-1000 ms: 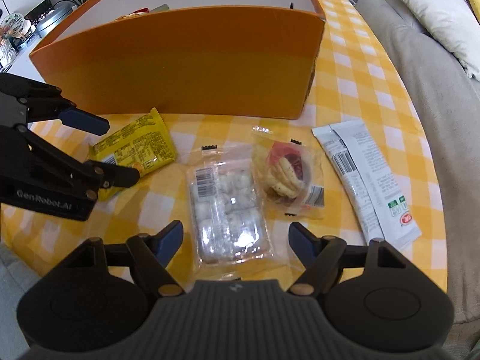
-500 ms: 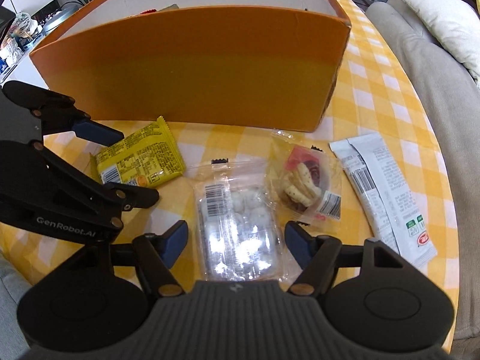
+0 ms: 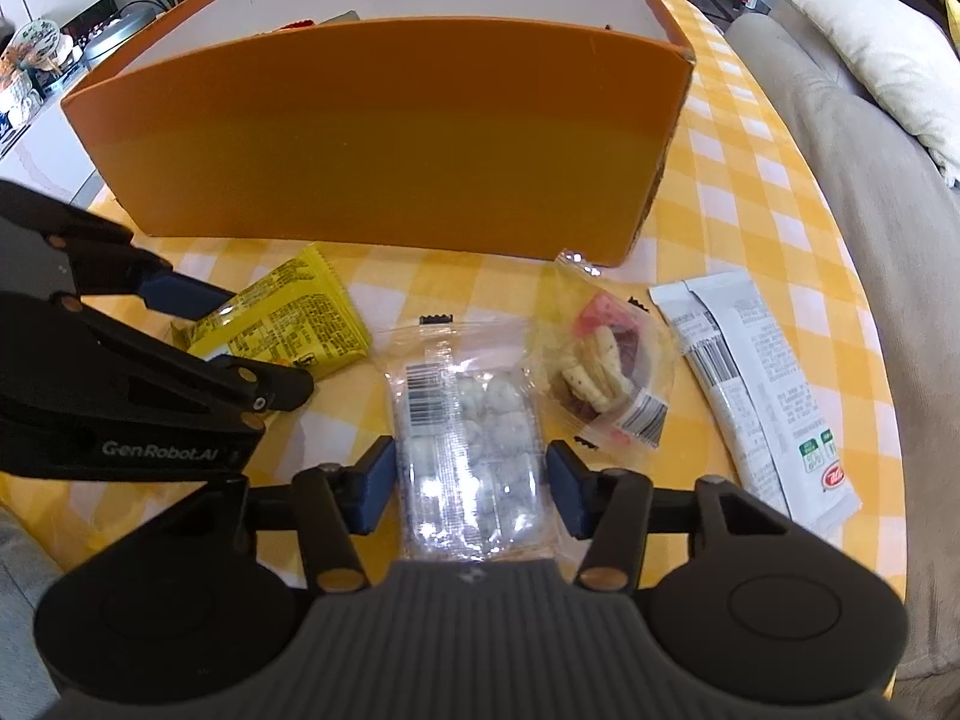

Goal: Organize snacks
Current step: 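Grasp the yellow packet with the left tool while the right tool grasps the clear ball tray, then carry the yellow packet and ball tray into the box and open both tools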

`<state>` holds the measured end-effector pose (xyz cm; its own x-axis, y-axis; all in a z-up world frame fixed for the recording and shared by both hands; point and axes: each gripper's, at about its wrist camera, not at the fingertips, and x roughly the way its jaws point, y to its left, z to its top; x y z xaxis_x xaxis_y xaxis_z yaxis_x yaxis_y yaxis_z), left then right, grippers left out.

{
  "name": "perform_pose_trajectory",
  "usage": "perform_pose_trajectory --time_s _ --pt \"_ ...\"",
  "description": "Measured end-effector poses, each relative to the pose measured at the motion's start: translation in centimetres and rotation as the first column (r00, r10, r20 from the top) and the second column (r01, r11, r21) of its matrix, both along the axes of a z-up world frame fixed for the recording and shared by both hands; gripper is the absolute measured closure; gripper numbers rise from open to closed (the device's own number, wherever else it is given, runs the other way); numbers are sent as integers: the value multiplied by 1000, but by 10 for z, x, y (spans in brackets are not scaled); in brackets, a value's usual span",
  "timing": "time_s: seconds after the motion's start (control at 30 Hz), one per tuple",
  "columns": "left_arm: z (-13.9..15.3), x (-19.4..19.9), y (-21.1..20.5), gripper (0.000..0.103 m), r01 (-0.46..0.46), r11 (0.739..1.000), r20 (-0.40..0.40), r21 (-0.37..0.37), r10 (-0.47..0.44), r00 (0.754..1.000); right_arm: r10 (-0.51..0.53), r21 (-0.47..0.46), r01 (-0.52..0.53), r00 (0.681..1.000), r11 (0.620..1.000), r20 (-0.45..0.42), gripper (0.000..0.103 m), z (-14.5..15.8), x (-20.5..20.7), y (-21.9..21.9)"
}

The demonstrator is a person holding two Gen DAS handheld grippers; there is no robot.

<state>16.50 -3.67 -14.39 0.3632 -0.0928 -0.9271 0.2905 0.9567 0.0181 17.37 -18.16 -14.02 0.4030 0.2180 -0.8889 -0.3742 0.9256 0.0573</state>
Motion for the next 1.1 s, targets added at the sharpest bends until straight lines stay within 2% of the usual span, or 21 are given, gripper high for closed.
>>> perform_pose_trajectory --time_s 0.23,0.33,0.57,0.87,1.1 --pt "2 -12 9 45 -94 995 -30 -46 92 995 -39 46 40 999 998 -35 53 5 -5 -10" --pt "6 -17 16 45 -153 985 -51 -74 150 987 -47 33 49 997 998 -55 53 8 -9 -11" --pt "32 -31 28 45 -206 968 -29 -146 204 979 -96 61 102 991 993 -98 53 17 -22 -24" --pt "70 -52 36 45 -239 946 35 -218 252 967 -128 68 130 991 989 -33 54 47 -44 -32" --pt "95 -57 36 45 -246 935 91 -256 277 957 -162 115 156 986 981 44 55 81 -54 -39"
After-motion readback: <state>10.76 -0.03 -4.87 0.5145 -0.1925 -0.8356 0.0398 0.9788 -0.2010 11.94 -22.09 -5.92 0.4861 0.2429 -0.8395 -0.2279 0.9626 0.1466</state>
